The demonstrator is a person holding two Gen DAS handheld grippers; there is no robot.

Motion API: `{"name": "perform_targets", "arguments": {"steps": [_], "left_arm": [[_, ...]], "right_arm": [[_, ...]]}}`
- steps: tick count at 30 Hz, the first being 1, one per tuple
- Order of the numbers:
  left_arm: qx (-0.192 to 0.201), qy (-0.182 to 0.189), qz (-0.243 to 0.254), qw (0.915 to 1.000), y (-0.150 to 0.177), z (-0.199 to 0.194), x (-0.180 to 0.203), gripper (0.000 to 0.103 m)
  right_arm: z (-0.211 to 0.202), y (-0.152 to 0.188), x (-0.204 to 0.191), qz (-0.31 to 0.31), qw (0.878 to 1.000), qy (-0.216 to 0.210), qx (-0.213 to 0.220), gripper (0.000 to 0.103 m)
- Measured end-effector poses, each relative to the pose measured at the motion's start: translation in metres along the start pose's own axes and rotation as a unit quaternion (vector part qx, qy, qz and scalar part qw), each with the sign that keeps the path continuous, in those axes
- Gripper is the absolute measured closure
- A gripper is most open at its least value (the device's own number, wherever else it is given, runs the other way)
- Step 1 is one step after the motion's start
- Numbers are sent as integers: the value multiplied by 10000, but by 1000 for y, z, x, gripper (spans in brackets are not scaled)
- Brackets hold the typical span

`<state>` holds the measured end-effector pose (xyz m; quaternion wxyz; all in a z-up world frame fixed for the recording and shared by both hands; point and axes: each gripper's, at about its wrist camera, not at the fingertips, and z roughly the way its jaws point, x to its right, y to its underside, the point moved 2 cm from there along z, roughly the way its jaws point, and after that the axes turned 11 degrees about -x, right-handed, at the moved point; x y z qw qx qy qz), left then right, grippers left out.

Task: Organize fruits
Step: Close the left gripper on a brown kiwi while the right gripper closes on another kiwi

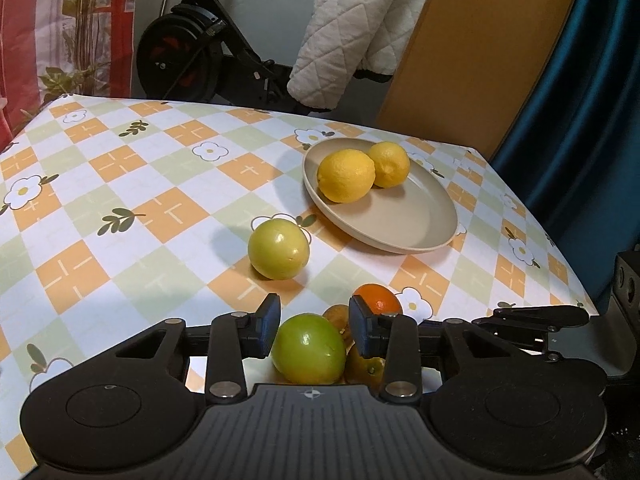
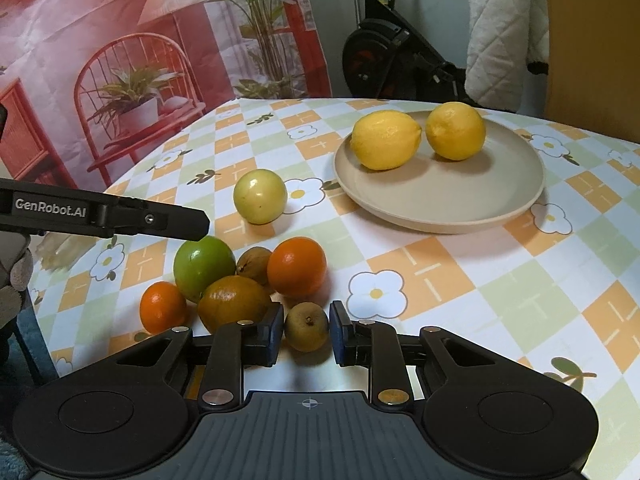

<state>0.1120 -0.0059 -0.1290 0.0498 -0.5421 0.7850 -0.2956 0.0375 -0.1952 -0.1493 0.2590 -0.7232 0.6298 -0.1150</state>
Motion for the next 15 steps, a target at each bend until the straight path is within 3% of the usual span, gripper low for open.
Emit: {"name": "perform_targets", "arguments": {"steps": [15], "left_arm": [[-295, 12, 755, 9967, -17, 28, 8, 64]], "right_arm": [[-3, 0, 16, 274, 9990, 317, 173, 81]]}}
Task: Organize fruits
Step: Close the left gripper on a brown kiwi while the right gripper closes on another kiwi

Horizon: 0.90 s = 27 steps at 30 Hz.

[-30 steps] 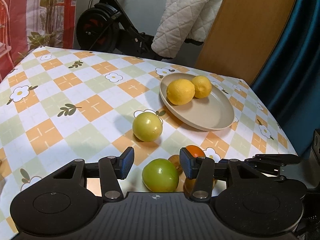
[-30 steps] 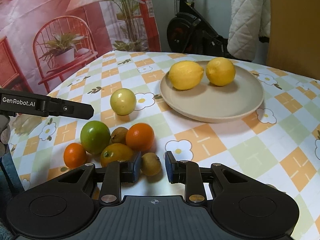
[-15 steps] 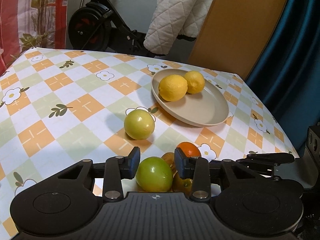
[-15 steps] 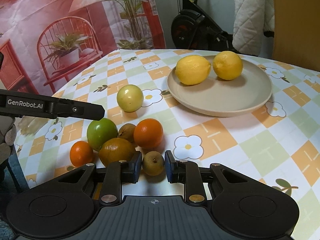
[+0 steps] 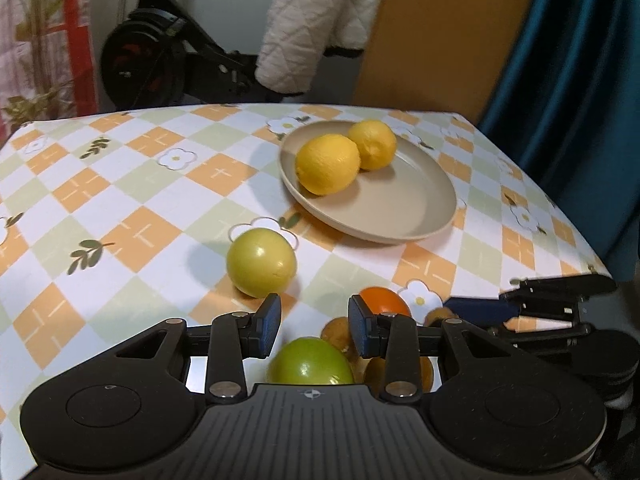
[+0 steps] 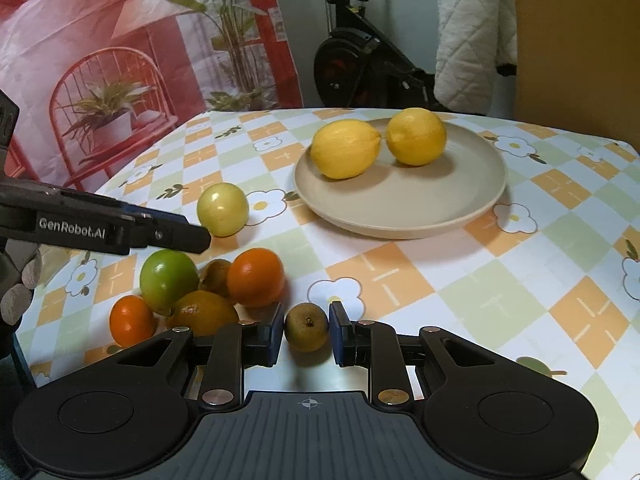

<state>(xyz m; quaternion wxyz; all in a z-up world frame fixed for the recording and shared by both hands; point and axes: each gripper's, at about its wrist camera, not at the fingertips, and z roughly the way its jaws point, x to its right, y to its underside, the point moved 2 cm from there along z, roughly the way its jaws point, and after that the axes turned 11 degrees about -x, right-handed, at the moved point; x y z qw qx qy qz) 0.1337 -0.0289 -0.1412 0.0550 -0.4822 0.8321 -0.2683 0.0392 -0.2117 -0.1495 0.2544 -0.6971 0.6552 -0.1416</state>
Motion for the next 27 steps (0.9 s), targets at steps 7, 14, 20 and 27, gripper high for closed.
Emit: {"name": "perform_targets", "arguments": {"steps": [7, 14, 20, 27], "left_arm": [[-129, 113, 222, 9996, 3, 4, 4, 64], [-261, 76, 409, 9988, 4, 10, 4, 64], [-375, 61, 693, 9969, 1, 13, 10, 64], [-489, 44, 932, 9944, 1, 14, 15, 64]], "right_arm": [[1, -1, 2, 12, 10000, 6, 11, 81], [0, -2, 4, 61, 10000, 57, 33, 81], [0, -2, 8, 112, 9998, 146, 59, 81], [-2, -1, 13, 164, 9995, 238, 84, 81]]}}
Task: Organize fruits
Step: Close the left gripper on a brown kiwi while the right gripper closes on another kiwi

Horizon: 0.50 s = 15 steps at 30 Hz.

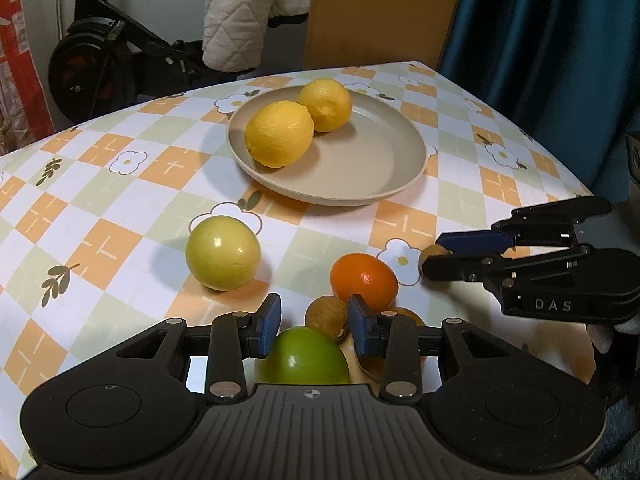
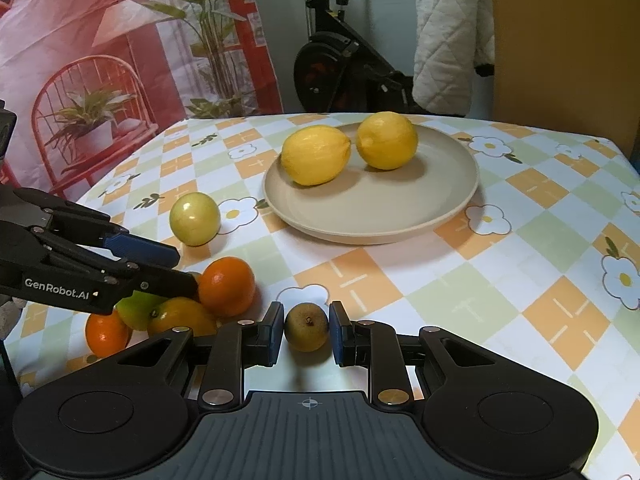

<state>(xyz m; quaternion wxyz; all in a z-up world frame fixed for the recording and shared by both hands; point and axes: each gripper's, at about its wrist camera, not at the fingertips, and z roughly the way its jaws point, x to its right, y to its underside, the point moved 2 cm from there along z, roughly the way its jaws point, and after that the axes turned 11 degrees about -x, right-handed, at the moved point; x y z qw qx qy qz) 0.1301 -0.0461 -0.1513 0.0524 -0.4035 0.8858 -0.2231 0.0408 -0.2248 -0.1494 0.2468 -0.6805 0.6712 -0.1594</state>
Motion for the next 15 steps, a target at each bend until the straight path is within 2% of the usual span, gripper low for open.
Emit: {"name": "perform_targets", "arguments": {"steps": [15], "left_arm": [[-123, -96, 92, 9998, -1, 2, 1, 65]], "right_arm": [[-1, 1, 2, 47, 10000, 26, 13, 81]]}}
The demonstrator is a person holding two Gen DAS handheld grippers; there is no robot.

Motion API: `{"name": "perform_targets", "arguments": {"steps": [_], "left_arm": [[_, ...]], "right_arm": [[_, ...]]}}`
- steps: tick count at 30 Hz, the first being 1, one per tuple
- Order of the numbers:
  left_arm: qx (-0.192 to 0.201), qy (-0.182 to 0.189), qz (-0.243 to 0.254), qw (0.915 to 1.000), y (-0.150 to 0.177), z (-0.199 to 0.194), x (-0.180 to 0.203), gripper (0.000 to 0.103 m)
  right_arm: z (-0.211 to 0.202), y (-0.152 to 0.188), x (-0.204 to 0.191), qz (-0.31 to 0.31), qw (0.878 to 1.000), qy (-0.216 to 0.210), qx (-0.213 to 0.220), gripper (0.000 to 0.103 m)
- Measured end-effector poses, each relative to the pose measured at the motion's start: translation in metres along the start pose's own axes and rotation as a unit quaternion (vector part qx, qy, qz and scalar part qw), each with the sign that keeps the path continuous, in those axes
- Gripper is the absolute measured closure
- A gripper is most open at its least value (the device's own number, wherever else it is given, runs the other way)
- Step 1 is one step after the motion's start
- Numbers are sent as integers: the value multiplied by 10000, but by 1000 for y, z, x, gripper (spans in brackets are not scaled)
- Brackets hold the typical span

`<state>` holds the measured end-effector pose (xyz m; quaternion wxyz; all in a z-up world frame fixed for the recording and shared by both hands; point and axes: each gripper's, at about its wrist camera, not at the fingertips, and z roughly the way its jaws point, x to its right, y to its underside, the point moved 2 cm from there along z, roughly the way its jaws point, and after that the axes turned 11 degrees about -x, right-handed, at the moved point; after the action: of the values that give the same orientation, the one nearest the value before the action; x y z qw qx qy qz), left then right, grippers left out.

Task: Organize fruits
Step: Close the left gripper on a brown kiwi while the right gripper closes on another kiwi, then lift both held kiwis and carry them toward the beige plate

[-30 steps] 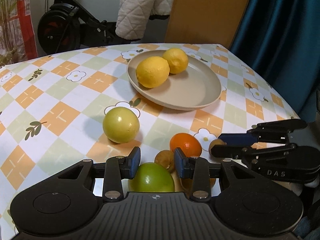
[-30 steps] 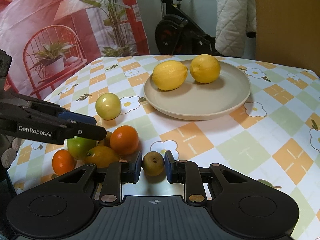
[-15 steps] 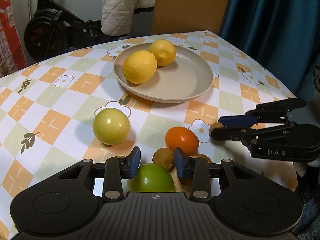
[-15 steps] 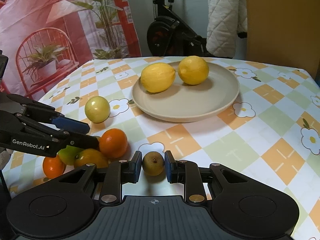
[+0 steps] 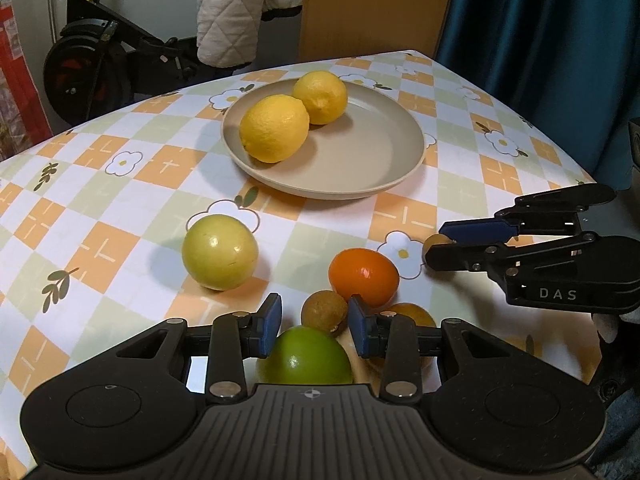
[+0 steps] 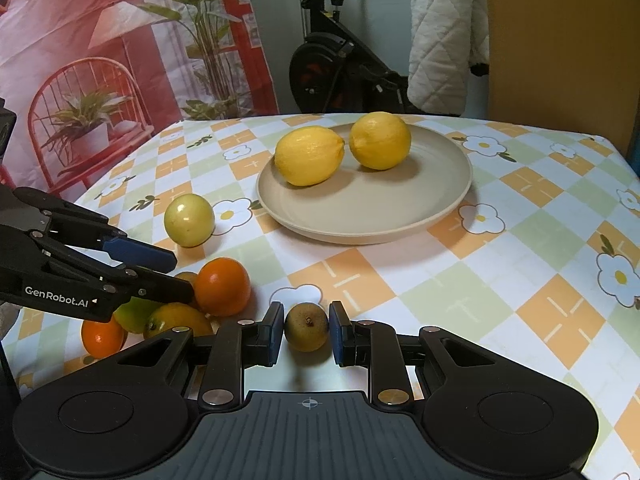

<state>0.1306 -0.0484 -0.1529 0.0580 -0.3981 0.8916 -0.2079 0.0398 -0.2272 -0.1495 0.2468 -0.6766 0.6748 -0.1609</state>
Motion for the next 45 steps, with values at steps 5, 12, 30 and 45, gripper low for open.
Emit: {"name": "perform_targets", "arguments": {"steps": [5, 12, 30, 45], "left_arm": [[-27, -30, -64, 10000, -1, 4, -2, 70], [-43, 24, -92, 9999, -4, 9, -1, 72], [60, -64, -300, 9995, -5, 7, -4, 74], [202, -111, -338, 9992, -8, -2, -4, 74]], "right_arm": [[0, 0, 1, -1, 10000, 0, -2, 81], [0, 0, 0, -3, 10000, 1, 0, 81], [0, 0, 1, -4, 10000, 11, 5, 81], [-6, -1, 1, 48, 9999, 60, 125, 81]]}}
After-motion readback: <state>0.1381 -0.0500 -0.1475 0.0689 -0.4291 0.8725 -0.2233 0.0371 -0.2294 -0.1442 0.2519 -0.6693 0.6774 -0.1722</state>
